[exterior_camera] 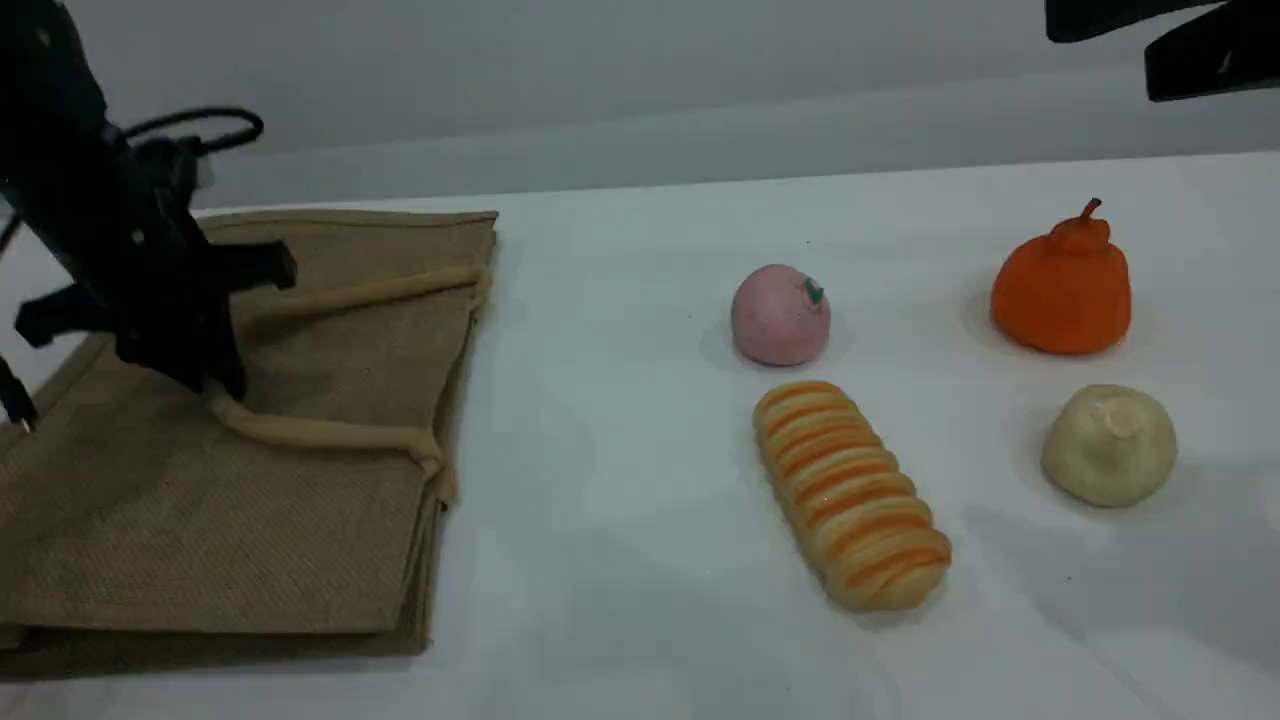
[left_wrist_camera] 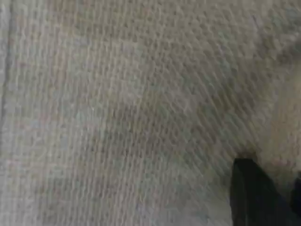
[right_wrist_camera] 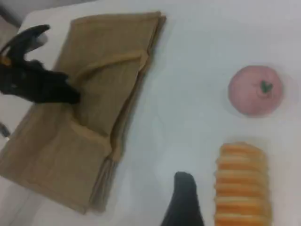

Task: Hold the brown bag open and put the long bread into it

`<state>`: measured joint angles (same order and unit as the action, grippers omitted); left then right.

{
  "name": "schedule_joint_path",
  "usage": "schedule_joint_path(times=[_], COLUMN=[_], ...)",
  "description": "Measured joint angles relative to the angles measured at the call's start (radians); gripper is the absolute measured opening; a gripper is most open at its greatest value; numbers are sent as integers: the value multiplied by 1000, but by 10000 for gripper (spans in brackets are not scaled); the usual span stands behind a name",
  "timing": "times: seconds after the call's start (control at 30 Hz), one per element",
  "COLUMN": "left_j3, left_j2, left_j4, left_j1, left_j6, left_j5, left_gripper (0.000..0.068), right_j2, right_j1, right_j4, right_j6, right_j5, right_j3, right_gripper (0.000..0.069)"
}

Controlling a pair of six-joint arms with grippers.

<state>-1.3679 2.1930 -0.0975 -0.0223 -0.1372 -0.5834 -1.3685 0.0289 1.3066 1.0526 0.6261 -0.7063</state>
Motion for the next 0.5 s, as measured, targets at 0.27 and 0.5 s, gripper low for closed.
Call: schedule_joint_path(times=[0.27, 0.5], left_j3=[-89, -245], left_j2=[-229, -371], left_j4=[-43, -228], left_j1=[-1, -2], left_j6=[183, 365], left_j5=[-156, -332], left_gripper=[81, 81], right_j2=[0, -2], right_j1=[0, 0], right_j4=[29, 84], right_j6=[16, 88], right_j5=[-25, -54], right_j3=[0, 0], right_gripper=[500, 500])
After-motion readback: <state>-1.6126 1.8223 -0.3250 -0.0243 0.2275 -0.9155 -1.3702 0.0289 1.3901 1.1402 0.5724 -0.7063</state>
